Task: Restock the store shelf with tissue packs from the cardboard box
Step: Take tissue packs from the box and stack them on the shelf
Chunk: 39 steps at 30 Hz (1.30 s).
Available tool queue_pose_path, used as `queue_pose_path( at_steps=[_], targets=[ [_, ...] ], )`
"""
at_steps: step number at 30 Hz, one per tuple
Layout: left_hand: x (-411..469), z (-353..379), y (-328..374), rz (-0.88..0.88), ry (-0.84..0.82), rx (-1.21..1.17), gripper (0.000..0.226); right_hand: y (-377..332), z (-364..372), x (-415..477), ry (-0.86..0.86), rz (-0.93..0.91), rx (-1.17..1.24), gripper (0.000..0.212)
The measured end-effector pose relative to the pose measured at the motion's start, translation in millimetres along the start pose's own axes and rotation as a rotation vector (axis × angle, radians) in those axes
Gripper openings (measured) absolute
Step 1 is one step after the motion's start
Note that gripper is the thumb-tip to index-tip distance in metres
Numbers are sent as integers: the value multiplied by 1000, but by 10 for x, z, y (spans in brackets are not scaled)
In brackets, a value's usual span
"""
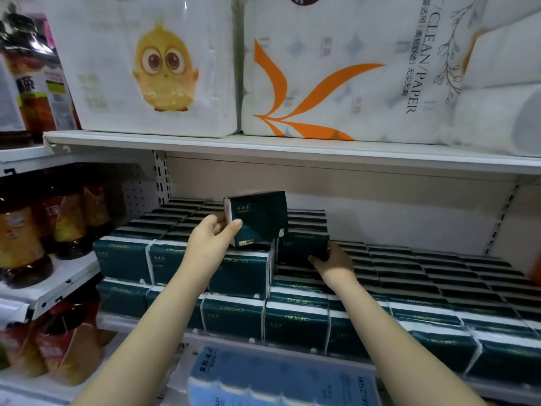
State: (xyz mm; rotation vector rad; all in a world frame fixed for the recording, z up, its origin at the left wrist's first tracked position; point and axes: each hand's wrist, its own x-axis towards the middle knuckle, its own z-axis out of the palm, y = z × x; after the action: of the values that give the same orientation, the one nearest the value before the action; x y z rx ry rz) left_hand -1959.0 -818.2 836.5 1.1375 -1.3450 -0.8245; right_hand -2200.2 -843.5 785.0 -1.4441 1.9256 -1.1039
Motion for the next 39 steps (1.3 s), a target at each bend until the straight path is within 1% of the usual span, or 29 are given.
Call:
queue_pose_path(
  at_steps=[1,3,4,5,7,8,9,11,12,14,16,17,19,20,23,24,28,31,35,39],
  targets=[
    [12,9,-3,-3,3,2,22,2,-33,8,-26,1,7,50],
    [22,27,9,-6,-5,-4,18,-5,-115,11,-63,24,43,67],
    [29,28,15,-7,-13,-7,16,-23,-159,-3,-53,37,51,75],
    [40,39,17,-12,-19,-8,18,-45,-204,-19,-18,36,67,77],
    [43,57,50,-24,-34,-11,35,-102,-294,-73,94,-24,173,68],
    [33,65,85,-23,-43,-11,37,-140,-344,-115,133,-61,258,62],
    [25,80,107,-29,-62,-11,32,-178,-397,-160,136,-90,338,57],
    [5,121,144,-34,-124,23,23,-232,-502,-252,48,-140,429,53],
    [-14,149,179,-36,-158,48,17,-245,-545,-291,-13,-168,427,55],
    [-46,205,222,-18,-222,86,22,-263,-609,-357,-124,-226,396,66],
    [-29,278,219,5,-267,116,29,-266,-640,-380,-187,-261,406,79],
    [-35,307,231,15,-288,124,36,-258,-646,-374,-208,-275,410,78],
    [-50,356,253,25,-309,139,54,-228,-662,-361,-233,-313,439,66],
    [-53,372,261,33,-312,153,55,-207,-672,-351,-234,-321,473,59],
    [-52,384,274,77,-269,240,32,-88,-715,-313,-187,-300,537,53],
    [-44,379,279,99,-240,284,28,-46,-733,-306,-167,-279,540,53],
    [-6,331,270,131,-164,427,28,118,-721,-263,-103,-210,494,53],
    [13,320,214,117,-146,433,30,162,-623,-260,-59,-187,382,55],
    [25,336,150,130,-158,462,29,167,-481,-286,-54,-179,277,57],
    [63,321,98,151,-188,510,33,143,-348,-277,-40,-167,186,53]
  ],
)
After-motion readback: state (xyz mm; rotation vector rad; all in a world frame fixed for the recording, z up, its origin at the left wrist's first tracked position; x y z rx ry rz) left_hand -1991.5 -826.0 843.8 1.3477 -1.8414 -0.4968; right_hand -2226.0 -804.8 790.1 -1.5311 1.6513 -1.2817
